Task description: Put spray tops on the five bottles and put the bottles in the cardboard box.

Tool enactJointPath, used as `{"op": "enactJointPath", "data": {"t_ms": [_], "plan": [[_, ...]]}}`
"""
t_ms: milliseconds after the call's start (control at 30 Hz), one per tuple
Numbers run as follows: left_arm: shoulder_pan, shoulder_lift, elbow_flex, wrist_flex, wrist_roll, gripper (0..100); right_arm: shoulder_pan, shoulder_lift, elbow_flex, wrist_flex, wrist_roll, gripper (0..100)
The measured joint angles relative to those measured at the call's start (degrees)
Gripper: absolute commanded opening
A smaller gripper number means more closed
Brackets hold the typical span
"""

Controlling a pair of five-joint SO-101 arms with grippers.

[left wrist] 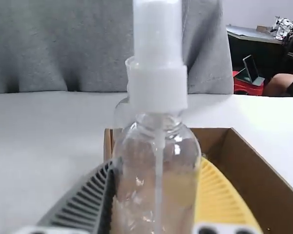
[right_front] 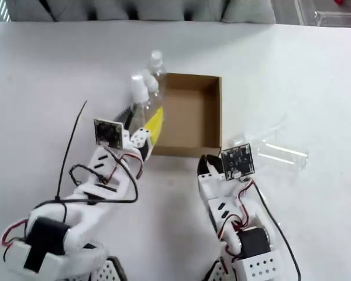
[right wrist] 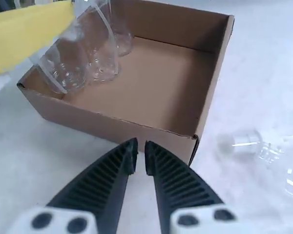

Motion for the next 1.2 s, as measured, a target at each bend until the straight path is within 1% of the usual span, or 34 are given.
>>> {"op": "enactJointPath", "data": {"t_ms": [367,567,633,800,1200], "plan": [[0.09,9.76,0.00,-8.62,0.00,2,0.00,0.00,0.00,0.00,0.00,1.5],[0.09,11.60,0.00,-8.88,0.00,2,0.00,0.00,0.00,0.00,0.00,1.5],[0.09,11.60,0.00,-8.88,0.00,5,0.00,0.00,0.00,0.00,0.00,1.5],[0.09,11.60,0.00,-8.88,0.09,19,0.00,0.00,0.00,0.00,0.00,1.5],[0.00,11.60,0.00,-8.88,-0.09,20,0.00,0.00,0.00,0.00,0.00,1.5]]}}
